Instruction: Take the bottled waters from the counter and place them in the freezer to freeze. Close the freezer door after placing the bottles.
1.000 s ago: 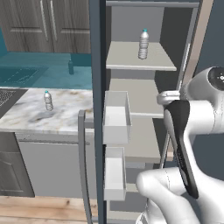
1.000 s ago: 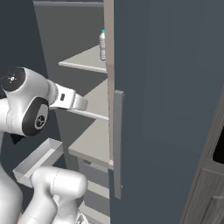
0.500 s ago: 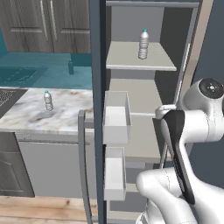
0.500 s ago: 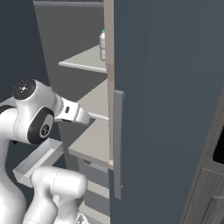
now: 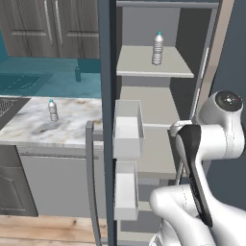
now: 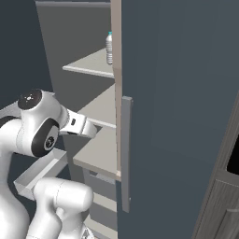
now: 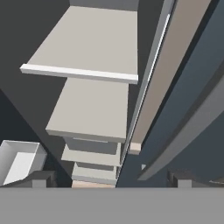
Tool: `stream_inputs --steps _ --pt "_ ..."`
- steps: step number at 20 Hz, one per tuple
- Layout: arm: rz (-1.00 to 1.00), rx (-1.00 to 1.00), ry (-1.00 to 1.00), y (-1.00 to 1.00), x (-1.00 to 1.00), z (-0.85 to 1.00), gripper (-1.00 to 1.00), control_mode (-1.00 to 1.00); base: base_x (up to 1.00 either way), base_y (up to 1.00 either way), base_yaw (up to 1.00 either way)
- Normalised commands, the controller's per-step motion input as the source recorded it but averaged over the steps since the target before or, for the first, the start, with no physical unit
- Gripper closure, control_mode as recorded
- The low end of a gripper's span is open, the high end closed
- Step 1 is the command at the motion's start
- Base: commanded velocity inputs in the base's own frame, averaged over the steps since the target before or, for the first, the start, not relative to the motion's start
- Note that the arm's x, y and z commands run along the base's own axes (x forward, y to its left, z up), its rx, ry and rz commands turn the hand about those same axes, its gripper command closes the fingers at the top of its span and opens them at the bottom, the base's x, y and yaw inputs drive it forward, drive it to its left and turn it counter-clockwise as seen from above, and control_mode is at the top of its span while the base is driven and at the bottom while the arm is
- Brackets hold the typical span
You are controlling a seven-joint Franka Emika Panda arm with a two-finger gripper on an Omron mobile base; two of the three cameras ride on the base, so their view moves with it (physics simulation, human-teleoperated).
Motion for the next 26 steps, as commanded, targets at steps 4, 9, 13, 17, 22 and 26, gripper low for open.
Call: stream_inputs --steps 4,9,13,17,22,26 --pt "0.0 0.0 0.0 0.0 0.0 0.0 -1.0 -1.0 0.0 0.0 0.0" --pt "0.0 0.0 0.0 0.0 -0.02 0.0 -1.0 -1.0 0.0 0.0 0.0" --pt "0.0 0.0 0.0 0.0 -0.11 0.0 -1.0 1.0 -0.19 0.0 0.0" --pt "0.0 0.0 0.0 0.0 0.0 0.0 -1.0 1.0 -0.45 0.0 0.0" --pt "0.0 0.0 0.0 0.0 0.0 0.0 -1.0 1.0 -0.44 0.01 0.0" --pt "0.0 0.0 0.0 0.0 0.0 0.0 -1.0 1.0 -0.49 0.11 0.0"
